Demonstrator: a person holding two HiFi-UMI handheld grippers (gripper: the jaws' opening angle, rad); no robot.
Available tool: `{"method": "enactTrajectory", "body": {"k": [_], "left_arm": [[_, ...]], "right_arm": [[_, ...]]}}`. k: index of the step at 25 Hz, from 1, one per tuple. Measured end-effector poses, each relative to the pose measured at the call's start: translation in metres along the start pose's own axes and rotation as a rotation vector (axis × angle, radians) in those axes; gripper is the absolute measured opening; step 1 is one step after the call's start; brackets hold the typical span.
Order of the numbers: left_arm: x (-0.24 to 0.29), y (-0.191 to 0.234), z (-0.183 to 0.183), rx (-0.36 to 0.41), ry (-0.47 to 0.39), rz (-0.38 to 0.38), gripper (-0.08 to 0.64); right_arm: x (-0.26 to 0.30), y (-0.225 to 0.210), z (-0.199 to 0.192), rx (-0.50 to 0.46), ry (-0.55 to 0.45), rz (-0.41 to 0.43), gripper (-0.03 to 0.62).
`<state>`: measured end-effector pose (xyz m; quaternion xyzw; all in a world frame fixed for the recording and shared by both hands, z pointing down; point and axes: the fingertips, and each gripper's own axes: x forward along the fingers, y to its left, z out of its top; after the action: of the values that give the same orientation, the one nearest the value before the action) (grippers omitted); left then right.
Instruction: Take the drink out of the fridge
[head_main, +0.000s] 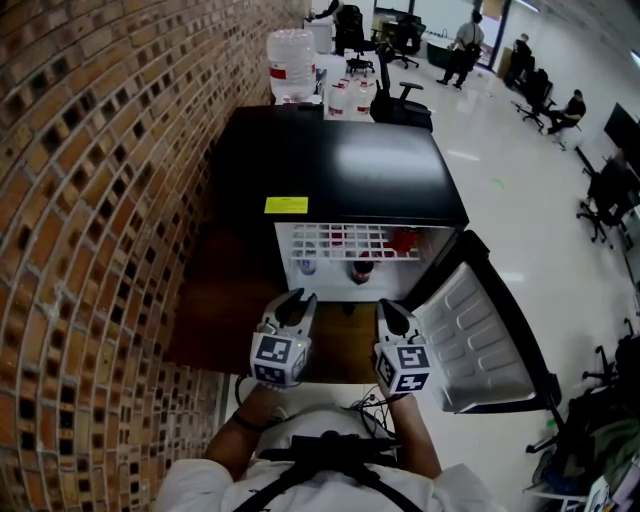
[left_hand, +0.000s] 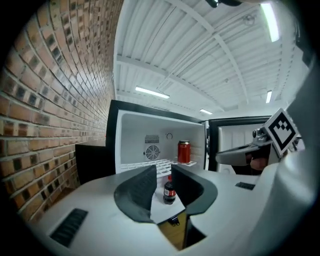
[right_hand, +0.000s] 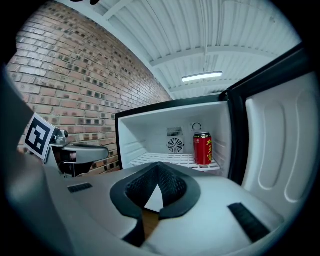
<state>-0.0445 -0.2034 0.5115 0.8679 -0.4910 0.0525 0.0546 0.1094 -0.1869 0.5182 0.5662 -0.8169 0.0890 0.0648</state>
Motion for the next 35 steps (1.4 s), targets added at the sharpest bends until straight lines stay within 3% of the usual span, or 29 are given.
{"method": "enactTrajectory", "body": {"k": [2, 5, 35], "left_arm": [[0.001, -0.004, 0.001, 0.011, -0.002, -0.002, 0.038], [0.002, -0.009, 0.002, 0.028, -0.016, -0.013, 0.004], [-0.001, -0.017, 0.003, -0.018, 0.009, -0.011, 0.003]], "right_arm": [[-0.001, 0.0, 0.002, 0.002, -0.005, -0.001, 0.008], [-0.002, 0.003, 0.003, -0.002, -0.006, 0.005, 0.008], [-0.004, 0.018, 0.013, -0.065, 0.013, 0.028, 0.008]]}}
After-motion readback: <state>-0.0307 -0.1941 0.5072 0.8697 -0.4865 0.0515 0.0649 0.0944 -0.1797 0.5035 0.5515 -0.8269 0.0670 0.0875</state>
